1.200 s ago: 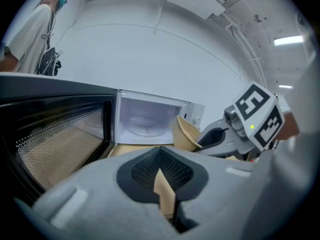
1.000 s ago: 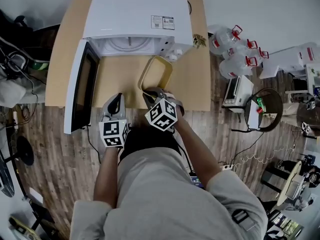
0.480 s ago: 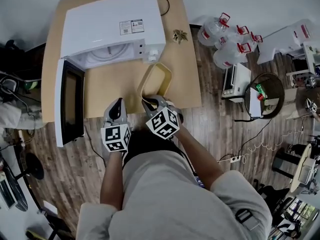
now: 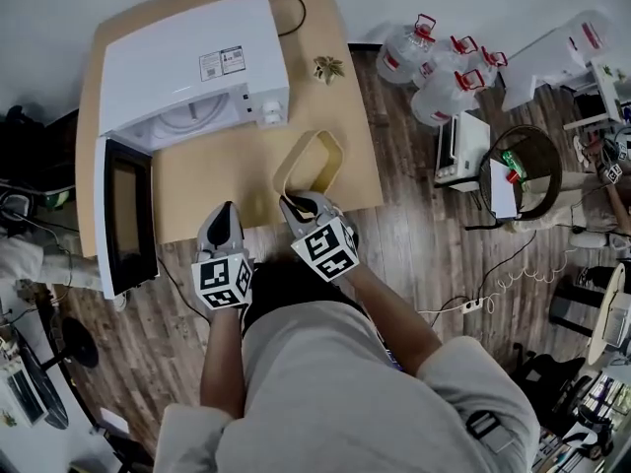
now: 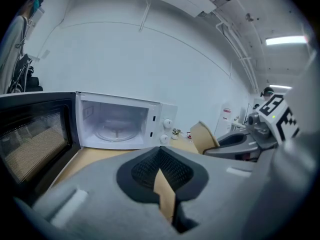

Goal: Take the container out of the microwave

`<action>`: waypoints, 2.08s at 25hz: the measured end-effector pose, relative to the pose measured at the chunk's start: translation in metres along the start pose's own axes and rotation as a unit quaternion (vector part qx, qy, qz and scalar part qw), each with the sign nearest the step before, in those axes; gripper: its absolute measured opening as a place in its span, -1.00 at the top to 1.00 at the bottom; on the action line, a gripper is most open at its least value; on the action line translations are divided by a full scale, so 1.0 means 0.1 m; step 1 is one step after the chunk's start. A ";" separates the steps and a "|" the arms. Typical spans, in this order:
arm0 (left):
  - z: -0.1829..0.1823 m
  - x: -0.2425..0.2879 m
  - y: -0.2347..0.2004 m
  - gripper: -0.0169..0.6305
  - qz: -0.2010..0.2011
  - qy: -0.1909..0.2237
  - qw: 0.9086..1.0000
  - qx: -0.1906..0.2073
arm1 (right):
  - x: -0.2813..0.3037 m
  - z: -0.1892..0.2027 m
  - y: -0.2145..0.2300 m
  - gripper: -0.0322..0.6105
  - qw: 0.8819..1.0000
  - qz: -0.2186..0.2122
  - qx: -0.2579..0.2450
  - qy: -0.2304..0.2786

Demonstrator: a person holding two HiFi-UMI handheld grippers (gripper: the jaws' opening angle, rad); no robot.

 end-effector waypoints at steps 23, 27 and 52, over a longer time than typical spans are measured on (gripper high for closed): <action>-0.46 -0.13 0.26 0.94 0.063 0.050 0.996 0.029 | -0.50 -0.21 -0.02 0.85 0.990 0.069 0.071 0.099; -0.63 -0.16 0.17 0.94 0.066 0.073 0.995 0.031 | -0.55 -0.41 -0.07 0.85 0.987 0.078 0.070 0.124; -1.45 -0.60 0.05 0.94 0.021 0.174 0.982 0.077 | -1.06 -1.20 0.01 0.85 0.964 0.126 0.038 0.233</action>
Point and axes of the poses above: the fingertips, and each gripper's own axes: x forward along the fingers, y to its right, z out of its underside, the point moved 10 cm from there along -x, backward along the fingers, and after that the axes turned 3 degrees about x, right-handed, at the moved point
